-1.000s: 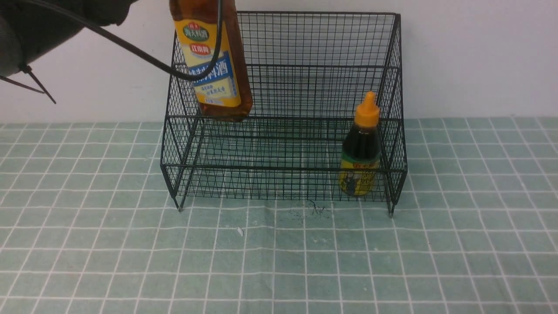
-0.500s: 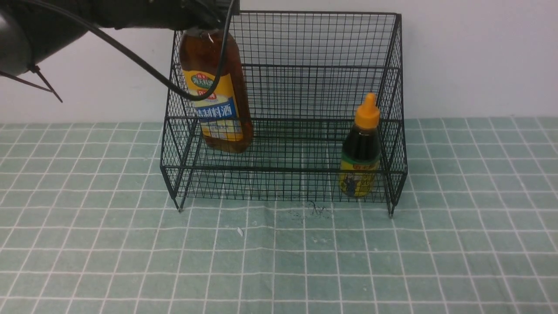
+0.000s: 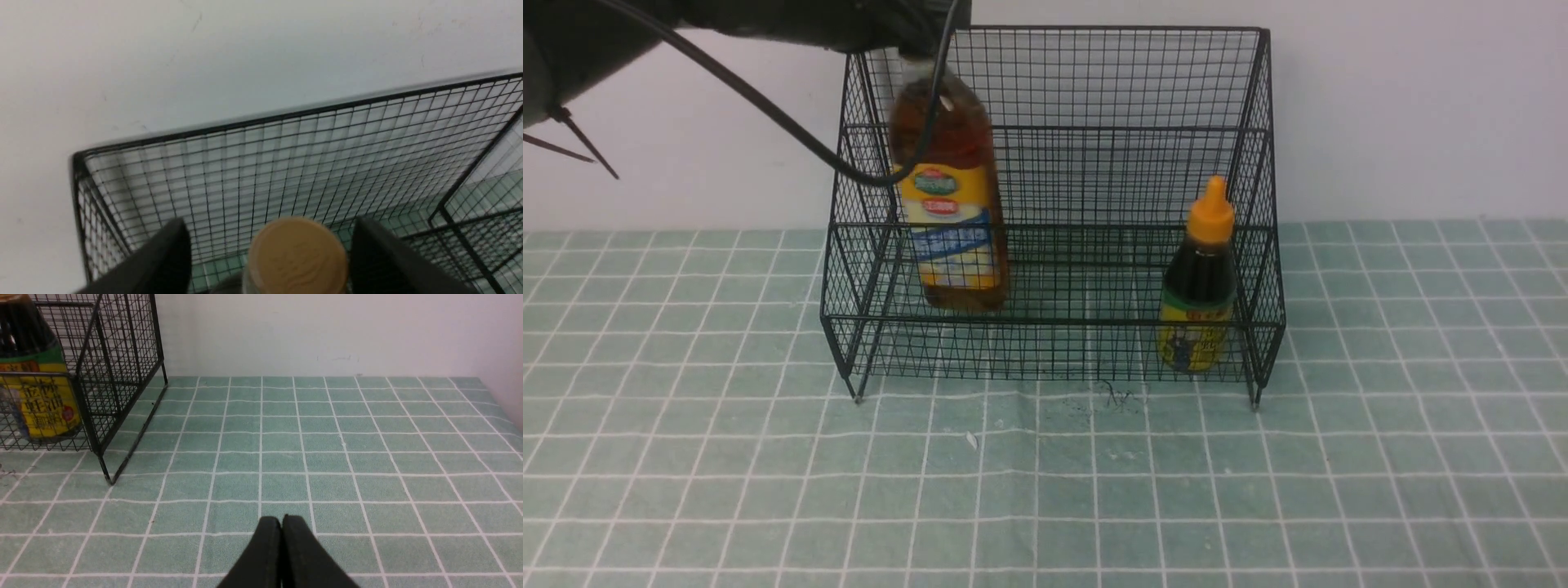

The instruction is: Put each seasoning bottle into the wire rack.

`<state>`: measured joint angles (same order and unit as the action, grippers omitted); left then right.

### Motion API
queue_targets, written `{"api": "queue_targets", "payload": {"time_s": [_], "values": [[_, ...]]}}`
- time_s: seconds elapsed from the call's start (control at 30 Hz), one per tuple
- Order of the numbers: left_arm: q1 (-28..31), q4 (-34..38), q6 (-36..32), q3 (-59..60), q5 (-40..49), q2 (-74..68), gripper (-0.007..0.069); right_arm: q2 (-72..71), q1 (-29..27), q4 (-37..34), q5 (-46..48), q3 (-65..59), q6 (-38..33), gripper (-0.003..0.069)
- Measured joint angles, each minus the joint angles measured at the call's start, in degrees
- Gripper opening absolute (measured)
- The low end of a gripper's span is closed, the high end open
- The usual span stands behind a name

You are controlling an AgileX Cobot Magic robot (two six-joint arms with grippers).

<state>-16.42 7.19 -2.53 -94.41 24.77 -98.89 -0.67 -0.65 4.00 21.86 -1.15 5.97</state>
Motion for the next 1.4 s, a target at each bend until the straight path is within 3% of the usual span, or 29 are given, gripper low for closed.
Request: {"api": "queue_targets", "payload": {"time_s": [0.13, 0.27, 0.43, 0.6, 0.67, 0.8, 1.17, 1.4], "values": [[0.0, -0.33, -1.03, 0.0, 1.1, 2.39, 0.0547, 0.0, 0.0, 0.0, 0.0, 0.0, 0.0, -0.0015], [0.0, -0.7, -1.83, 0.0, 3.3, 5.91, 0.0513, 0.0, 0.0, 0.0, 0.0, 0.0, 0.0, -0.0015], [0.0, -3.69, -1.88, -0.07, 11.01, 11.16, 0.0335, 0.0, 0.0, 0.0, 0.0, 0.0, 0.0, -0.0015], [0.0, -6.84, -1.88, 0.07, 22.31, 18.21, 0.0052, 0.0, 0.0, 0.0, 0.0, 0.0, 0.0, -0.0015], [0.0, -7.19, -1.83, 1.53, 24.08, 21.85, 0.0009, 0.0, 0.0, 0.0, 0.0, 0.0, 0.0, -0.0015], [0.0, -6.35, -0.94, 6.75, 24.07, 28.71, -0.0006, 0.0, 0.0, 0.0, 0.0, 0.0, 0.0, -0.0015], [0.0, 2.87, 1.81, 43.4, 6.29, 60.57, -0.0006, 0.0, 0.0, 0.0, 0.0, 0.0, 0.0, -0.0015], [0.0, 5.06, 1.83, 55.29, 6.69, 71.63, -0.0006, 0.0, 0.0, 0.0, 0.0, 0.0, 0.0, -0.0015]]}}
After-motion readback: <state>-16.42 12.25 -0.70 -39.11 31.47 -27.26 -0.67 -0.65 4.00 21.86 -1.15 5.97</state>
